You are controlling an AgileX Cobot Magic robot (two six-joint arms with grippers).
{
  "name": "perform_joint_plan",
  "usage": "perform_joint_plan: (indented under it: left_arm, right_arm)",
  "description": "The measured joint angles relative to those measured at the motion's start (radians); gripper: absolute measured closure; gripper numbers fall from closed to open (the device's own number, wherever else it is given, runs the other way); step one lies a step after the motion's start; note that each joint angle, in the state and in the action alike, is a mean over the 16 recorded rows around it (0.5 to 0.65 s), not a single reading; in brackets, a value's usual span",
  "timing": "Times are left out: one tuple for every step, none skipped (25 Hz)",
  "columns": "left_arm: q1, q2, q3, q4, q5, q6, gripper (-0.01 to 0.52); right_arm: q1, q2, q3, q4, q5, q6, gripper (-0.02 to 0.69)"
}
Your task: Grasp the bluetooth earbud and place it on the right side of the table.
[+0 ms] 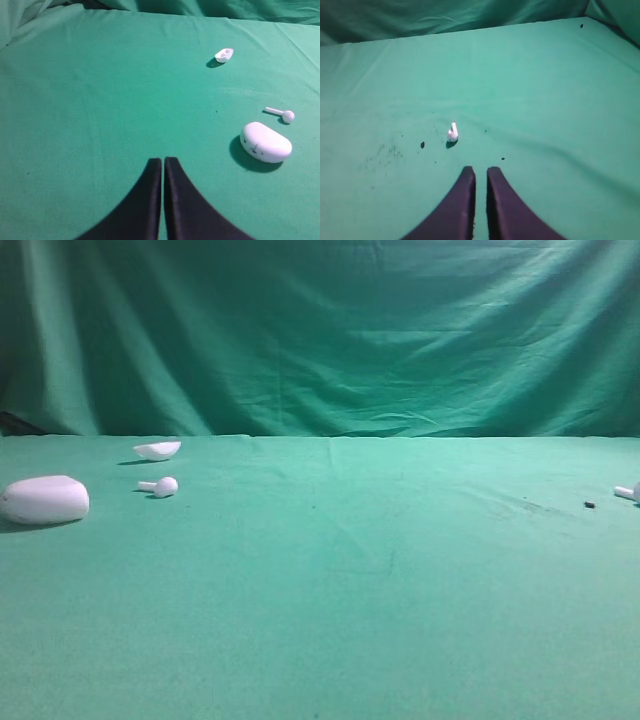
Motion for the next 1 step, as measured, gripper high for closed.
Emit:
perform_joint_plan:
  left_arm:
    - [0.0, 0.0, 0.0, 0.0, 0.0, 0.0, 0.514]
  right_arm:
    - [0.0, 0.0, 0.0, 0.0, 0.0, 0.0, 0.618]
